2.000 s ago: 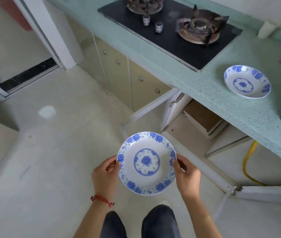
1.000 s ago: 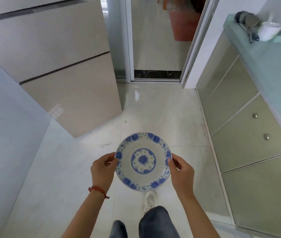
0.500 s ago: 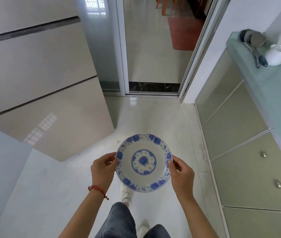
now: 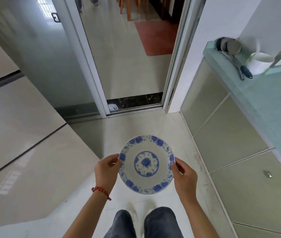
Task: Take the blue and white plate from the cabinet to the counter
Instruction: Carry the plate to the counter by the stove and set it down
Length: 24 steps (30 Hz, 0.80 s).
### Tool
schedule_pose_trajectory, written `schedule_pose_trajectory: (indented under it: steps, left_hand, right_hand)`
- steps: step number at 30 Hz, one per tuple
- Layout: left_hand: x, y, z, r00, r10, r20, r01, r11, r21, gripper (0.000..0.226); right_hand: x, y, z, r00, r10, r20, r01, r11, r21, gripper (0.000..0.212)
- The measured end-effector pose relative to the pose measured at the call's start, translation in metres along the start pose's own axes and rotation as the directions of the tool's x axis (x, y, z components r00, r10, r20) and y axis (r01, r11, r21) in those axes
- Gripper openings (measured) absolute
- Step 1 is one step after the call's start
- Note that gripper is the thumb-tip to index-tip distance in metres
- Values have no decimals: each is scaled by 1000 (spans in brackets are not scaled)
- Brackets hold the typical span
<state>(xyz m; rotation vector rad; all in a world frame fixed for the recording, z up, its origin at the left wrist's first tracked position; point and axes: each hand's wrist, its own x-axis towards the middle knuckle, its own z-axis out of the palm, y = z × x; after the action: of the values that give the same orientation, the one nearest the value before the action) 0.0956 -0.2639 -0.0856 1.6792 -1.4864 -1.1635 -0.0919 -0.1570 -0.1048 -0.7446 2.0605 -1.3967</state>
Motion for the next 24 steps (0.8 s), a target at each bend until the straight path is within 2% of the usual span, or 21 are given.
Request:
schedule_pose_trajectory:
  steps: [7,12,16,20,24]
  left_hand:
    - [74,45,64,998,45,47,-46,999,9,13]
    - [112,86,116,988,67,140,-67,998,1,14]
    - [133,116,162,966,134,222,-145,989,36,13]
    - [145,144,211,902,196,384,-231,972,47,14]
    - [158,172,264,783,266,562,-360,931,62,7]
  right_hand:
    - [89,-7,-5,996,23,-88,-21,999,30,17]
    - [146,-7,-28,983,98,-157,-78,989,125,22]
    - [178,-6,-52,958,163,-237,-126,978,166,27]
    - [193,1,-81,901,211,-379,-145,970,196,27]
    - [205,9,-104,802,304,-514,-203,949,243,32]
